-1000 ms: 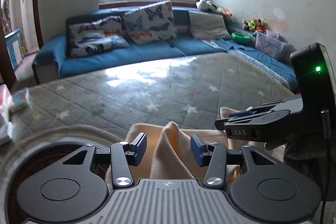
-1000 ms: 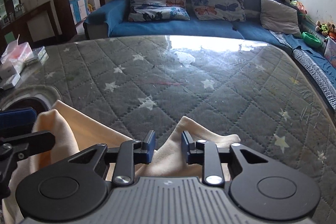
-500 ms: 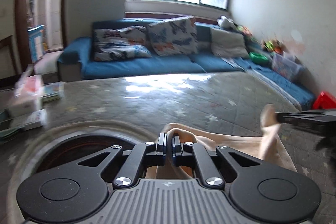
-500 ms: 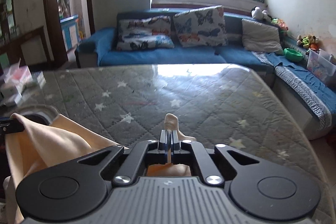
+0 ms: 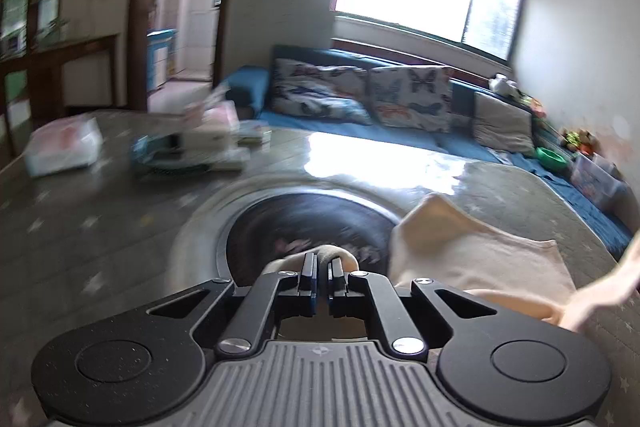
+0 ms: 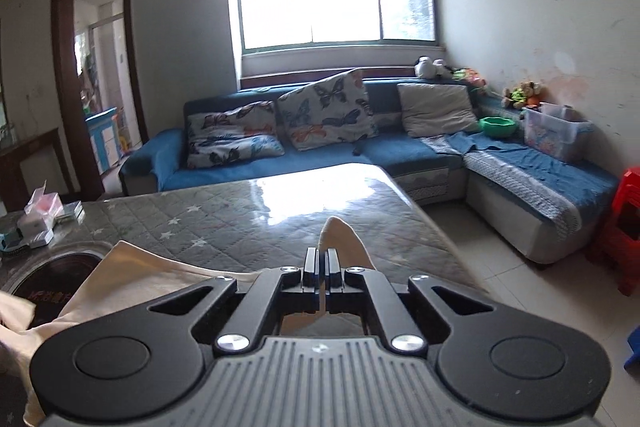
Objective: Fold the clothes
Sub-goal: 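Lift the sweatshirt with both grippers and shake it open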
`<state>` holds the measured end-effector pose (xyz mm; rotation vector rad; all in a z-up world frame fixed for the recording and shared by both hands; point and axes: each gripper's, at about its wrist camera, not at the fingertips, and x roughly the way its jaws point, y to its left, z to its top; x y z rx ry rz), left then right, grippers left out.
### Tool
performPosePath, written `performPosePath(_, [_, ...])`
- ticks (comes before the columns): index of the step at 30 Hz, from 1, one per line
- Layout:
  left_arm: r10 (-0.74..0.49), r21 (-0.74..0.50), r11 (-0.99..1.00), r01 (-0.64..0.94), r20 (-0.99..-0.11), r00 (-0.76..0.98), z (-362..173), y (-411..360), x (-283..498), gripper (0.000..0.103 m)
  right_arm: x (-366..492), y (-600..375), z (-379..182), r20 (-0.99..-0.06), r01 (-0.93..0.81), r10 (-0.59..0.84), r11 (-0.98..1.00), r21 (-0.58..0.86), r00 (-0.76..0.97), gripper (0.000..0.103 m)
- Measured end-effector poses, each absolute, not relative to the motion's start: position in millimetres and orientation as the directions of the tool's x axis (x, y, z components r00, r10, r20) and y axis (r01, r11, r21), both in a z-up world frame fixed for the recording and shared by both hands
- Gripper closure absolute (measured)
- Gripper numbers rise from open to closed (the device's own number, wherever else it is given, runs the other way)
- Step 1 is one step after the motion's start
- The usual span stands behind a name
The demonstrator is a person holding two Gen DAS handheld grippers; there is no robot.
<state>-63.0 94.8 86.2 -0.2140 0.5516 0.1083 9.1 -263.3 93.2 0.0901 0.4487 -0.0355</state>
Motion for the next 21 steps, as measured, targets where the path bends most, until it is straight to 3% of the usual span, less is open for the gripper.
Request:
performPosePath(8, [0.073,-0.199,0.953,-0.228,-0.580,0.812,70,116,-111,0.098,-54,-313,76,-0.443,0.204,-0.138,0.973,0.105,0.886,0.101])
performPosePath(21, [0.145,-0.091,0.959,-0.268,-0.655,0.741,47,120,-122,0.095,-72,-354,21,-0.613,0.371,-0.260,0.927,0.058,0.746,0.101])
